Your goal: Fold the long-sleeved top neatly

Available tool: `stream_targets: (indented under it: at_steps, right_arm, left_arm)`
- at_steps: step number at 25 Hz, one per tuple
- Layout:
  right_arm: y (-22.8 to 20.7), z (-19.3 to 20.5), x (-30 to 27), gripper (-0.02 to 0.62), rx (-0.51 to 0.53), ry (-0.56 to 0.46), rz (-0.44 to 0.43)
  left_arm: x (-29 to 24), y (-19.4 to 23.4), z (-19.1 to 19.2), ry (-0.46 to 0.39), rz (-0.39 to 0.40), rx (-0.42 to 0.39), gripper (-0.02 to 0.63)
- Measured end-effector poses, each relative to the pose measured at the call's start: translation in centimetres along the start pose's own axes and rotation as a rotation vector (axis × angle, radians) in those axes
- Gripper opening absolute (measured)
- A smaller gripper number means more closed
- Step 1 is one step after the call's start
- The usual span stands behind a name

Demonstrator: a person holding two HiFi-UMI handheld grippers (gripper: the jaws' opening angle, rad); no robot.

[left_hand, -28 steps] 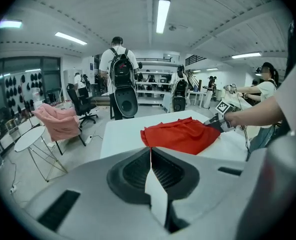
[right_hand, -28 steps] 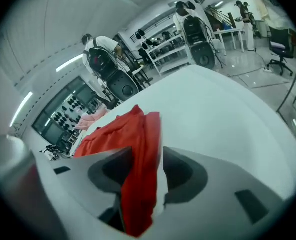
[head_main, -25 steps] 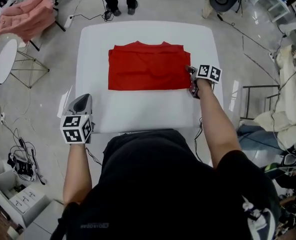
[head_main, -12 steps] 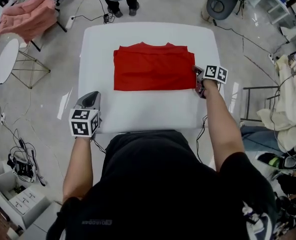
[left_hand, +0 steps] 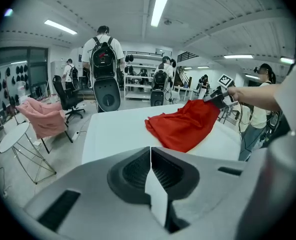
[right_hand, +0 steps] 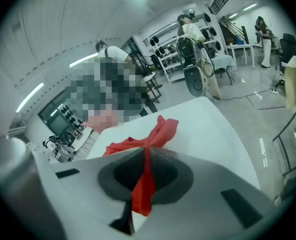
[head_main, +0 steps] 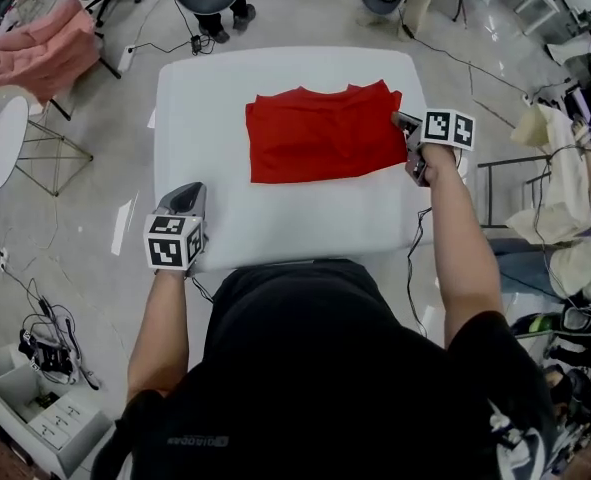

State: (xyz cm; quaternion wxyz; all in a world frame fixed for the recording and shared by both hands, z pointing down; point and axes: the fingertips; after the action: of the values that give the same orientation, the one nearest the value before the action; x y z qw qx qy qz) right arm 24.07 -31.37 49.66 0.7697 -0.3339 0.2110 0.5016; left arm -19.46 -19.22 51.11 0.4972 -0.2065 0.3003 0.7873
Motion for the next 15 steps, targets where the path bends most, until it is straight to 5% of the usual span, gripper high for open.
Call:
stream_targets:
  at_steps: [8, 15]
  right_arm:
    - [15.6, -4.0, -1.8, 0.035, 0.037, -0.040, -0.192]
    - [25.3, -1.4, -10.4, 0.037, 0.020, 0.007, -0.161]
  left_arm:
    - [0.7, -0.3, 0.2, -0.011, 0.033, -0.011, 0.009]
    - [3.5, 2.5, 2.1, -0.011, 0.004, 0.023, 0.009]
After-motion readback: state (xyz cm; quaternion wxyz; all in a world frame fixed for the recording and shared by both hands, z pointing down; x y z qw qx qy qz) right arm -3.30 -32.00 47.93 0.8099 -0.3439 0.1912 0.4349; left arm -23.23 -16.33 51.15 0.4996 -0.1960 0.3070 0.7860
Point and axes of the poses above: the fingertips, and each gripper's own axes: x backward along the fingers, y to its left, z out of its underside, and after that the axes turned 13 degrees about x, right-handed
